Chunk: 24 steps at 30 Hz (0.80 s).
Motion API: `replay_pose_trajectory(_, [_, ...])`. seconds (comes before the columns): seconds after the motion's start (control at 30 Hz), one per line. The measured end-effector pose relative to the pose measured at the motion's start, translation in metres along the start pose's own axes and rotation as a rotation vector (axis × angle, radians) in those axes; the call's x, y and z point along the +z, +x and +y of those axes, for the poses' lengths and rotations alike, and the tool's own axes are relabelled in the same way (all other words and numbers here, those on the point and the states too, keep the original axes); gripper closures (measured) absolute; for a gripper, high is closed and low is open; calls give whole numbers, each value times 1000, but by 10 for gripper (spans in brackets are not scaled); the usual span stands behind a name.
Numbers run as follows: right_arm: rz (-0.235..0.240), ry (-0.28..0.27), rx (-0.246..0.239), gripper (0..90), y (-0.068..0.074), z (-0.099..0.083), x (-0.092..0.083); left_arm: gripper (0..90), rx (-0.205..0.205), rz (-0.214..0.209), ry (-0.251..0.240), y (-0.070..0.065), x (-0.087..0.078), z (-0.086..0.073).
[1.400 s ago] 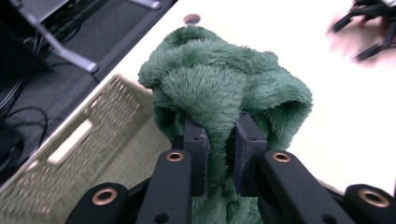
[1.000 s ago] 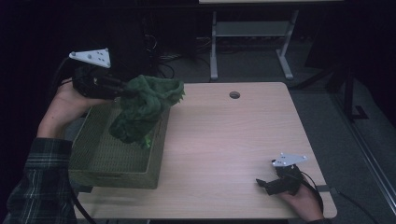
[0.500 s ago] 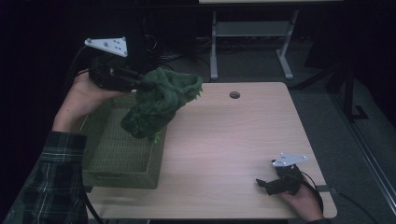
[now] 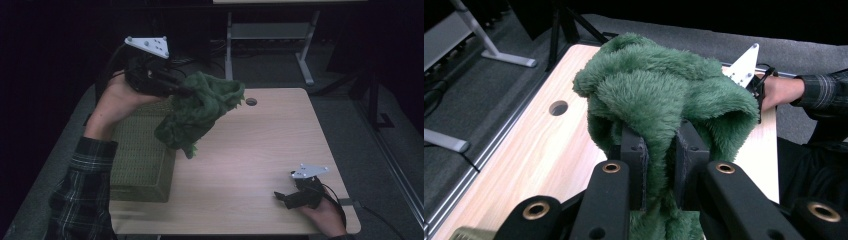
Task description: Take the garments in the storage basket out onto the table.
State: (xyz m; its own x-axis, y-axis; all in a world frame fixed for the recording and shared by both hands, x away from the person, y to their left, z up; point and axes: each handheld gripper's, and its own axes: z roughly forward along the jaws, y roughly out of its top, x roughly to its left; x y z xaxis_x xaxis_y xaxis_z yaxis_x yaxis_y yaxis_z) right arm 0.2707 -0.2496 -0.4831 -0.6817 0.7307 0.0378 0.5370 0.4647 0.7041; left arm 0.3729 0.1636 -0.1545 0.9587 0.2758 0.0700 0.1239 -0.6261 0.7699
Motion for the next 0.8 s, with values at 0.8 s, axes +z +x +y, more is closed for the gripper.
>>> replay_pose_trajectory(0.8, [0,3,0,15,0,0,0,782,-5,-5,56,-21,84,15])
